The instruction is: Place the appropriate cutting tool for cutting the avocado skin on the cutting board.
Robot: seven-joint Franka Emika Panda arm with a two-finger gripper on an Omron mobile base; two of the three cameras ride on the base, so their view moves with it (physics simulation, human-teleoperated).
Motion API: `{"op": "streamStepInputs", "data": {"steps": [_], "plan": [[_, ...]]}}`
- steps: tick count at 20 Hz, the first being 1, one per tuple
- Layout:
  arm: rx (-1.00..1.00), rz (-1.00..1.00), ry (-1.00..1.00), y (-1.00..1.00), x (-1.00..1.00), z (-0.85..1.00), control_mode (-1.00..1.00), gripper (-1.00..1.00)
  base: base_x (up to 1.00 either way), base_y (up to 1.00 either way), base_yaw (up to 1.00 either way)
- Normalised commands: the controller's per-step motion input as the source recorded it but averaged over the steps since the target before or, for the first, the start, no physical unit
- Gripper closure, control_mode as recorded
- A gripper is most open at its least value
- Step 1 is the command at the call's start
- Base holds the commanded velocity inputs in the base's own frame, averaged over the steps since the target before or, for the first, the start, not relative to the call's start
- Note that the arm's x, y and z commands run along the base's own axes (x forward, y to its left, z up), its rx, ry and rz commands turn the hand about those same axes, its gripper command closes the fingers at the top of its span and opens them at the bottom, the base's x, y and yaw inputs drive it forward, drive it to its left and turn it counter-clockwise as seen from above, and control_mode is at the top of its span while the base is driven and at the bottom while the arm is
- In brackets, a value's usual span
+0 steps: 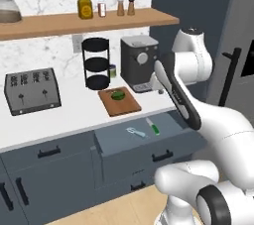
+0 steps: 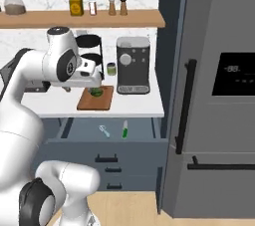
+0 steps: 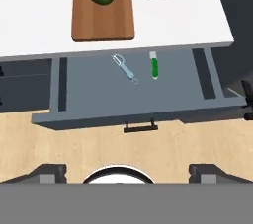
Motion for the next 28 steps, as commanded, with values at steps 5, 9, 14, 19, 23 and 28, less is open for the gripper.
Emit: {"op": "streamStepInputs", "data": {"steps": [5, 9, 14, 19, 23, 28], "plan": [[0.0, 0.0, 0.0, 0.0, 0.0, 0.0, 1.0, -1.0, -0.01, 0.64, -0.32], [0.0, 0.0, 0.0, 0.0, 0.0, 0.0, 1.0, -1.0, 0.07, 0.97, -0.32], [0.0, 0.0, 0.0, 0.0, 0.0, 0.0, 1.0, -1.0, 0.07, 0.79, -0.28], [0.0, 0.0, 0.0, 0.0, 0.0, 0.0, 1.0, -1.0, 0.12, 0.54, -0.26], [0.0, 0.0, 0.0, 0.0, 0.0, 0.0, 1.0, -1.0, 0.41, 0.06, -0.09], [0.0, 0.0, 0.0, 0.0, 0.0, 0.0, 1.0, -1.0, 0.43, 0.0, 0.0]]}}
